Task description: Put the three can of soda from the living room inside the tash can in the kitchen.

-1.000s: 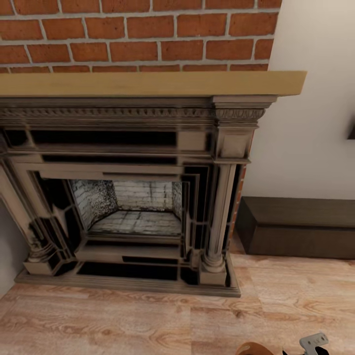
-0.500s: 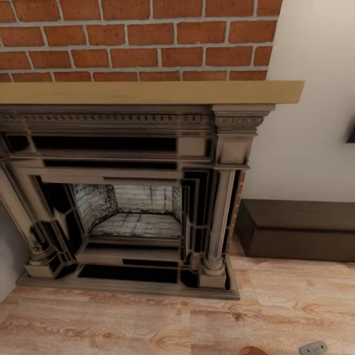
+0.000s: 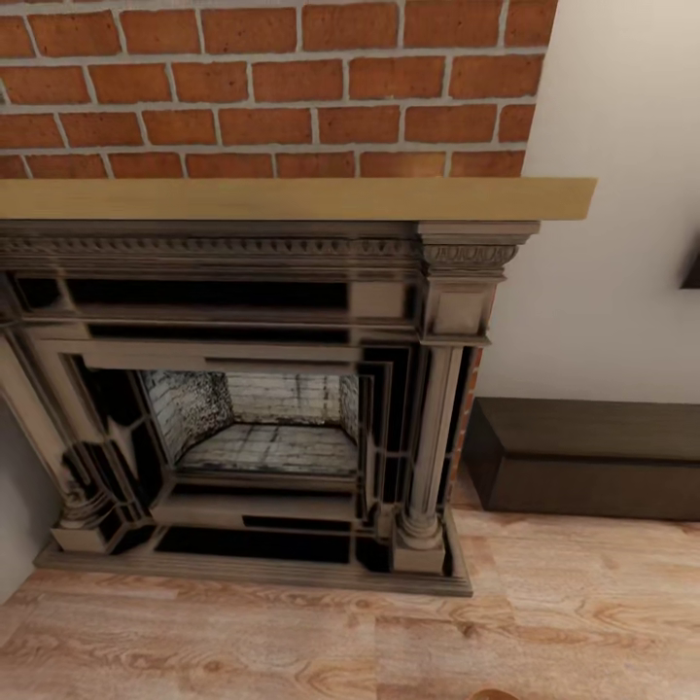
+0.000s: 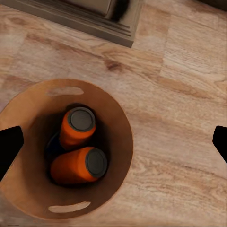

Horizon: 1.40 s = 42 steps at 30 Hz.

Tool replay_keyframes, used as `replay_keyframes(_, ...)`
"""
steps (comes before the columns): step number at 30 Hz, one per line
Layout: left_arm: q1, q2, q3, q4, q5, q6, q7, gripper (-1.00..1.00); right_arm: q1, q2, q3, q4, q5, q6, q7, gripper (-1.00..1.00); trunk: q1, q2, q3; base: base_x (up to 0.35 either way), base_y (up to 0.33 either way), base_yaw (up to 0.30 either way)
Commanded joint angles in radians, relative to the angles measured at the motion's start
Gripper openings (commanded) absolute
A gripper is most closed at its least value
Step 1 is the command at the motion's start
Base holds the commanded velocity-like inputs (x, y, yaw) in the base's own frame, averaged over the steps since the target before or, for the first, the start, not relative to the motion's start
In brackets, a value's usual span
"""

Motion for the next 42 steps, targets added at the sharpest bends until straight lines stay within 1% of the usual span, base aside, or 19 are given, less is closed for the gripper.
replay_keyframes(1, 0.000, 0.000, 0.000, 0.000, 0.000, -0.006, 0.000, 1.00, 0.001, 0.001, 0.000, 0.007, 0.000, -0.007, 0.000, 1.00, -0.004, 0.007, 0.003, 0.000, 0.000, 0.000)
replay_keyframes(6, 0.000, 0.000, -0.001, 0.003, 0.000, -0.031, 0.000, 1.00, 0.004, 0.005, 0.000, 0.036, 0.001, -0.028, 0.000, 1.00, -0.023, 0.042, 0.019, 0.000, 0.000, 0.000)
replay_keyframes(9, 0.000, 0.000, -0.001, 0.027, 0.000, -0.060, 0.000, 1.00, 0.004, 0.007, 0.000, 0.045, 0.003, -0.032, 0.000, 1.00, -0.035, 0.063, 0.028, 0.000, 0.000, 0.000)
replay_keyframes(14, 0.000, 0.000, -0.001, 0.047, 0.001, -0.079, 0.000, 1.00, 0.005, 0.008, 0.000, 0.056, 0.004, -0.034, 0.000, 1.00, -0.054, 0.098, 0.044, 0.000, 0.000, 0.000)
replay_keyframes(15, 0.000, 0.000, -0.001, 0.049, 0.001, -0.082, 0.000, 1.00, 0.005, 0.009, 0.000, 0.063, 0.005, -0.035, 0.000, 1.00, -0.058, 0.105, 0.047, 0.000, 0.000, 0.000)
replay_keyframes(16, 0.000, 0.000, -0.001, 0.056, 0.001, -0.088, 0.000, 1.00, 0.005, 0.010, 0.000, 0.095, 0.008, -0.039, 0.000, 1.00, -0.061, 0.112, 0.050, 0.000, 0.000, 0.000)
replay_keyframes(22, 0.000, 0.000, -0.002, 0.059, 0.001, -0.093, 0.000, 1.00, 0.008, 0.009, 0.000, 0.151, 0.009, -0.096, -0.002, 1.00, -0.084, 0.154, 0.069, 0.000, 0.000, 0.000)
replay_keyframes(27, 0.001, 0.000, -0.002, 0.060, 0.001, -0.094, 0.000, 1.00, 0.010, 0.009, 0.003, 0.197, 0.012, -0.121, -0.031, 1.00, -0.104, 0.189, 0.085, 0.000, 0.000, 0.000)
replay_keyframes(28, 0.001, 0.000, -0.003, 0.060, 0.001, -0.094, 0.000, 1.00, 0.010, 0.009, 0.005, 0.228, 0.015, -0.134, -0.049, 1.00, -0.107, 0.196, 0.088, 0.000, 0.000, 0.000)
replay_keyframes(31, 0.002, 0.000, -0.003, 0.060, 0.001, -0.094, 0.000, 1.00, 0.011, 0.009, 0.006, 0.250, 0.016, -0.149, -0.056, 1.00, -0.119, 0.217, 0.097, 0.000, 0.000, 0.000)
replay_keyframes(36, 0.002, 0.000, -0.003, 0.060, 0.001, -0.094, 0.000, 1.00, 0.011, 0.008, 0.008, 0.330, 0.018, -0.212, -0.067, 1.00, -0.138, 0.252, 0.113, 0.000, 0.000, 0.000)
replay_keyframes(39, 0.002, 0.000, -0.003, 0.060, 0.001, -0.095, 0.000, 1.00, 0.011, 0.008, 0.009, 0.349, 0.021, -0.221, -0.068, 1.00, -0.150, 0.273, 0.122, 0.000, 0.000, 0.000)
replay_keyframes(42, 0.002, 0.000, -0.003, 0.060, 0.001, -0.095, 0.000, 1.00, 0.012, 0.009, 0.009, 0.360, 0.033, -0.226, -0.070, 1.00, -0.161, 0.294, 0.132, 0.000, 0.000, 0.000)
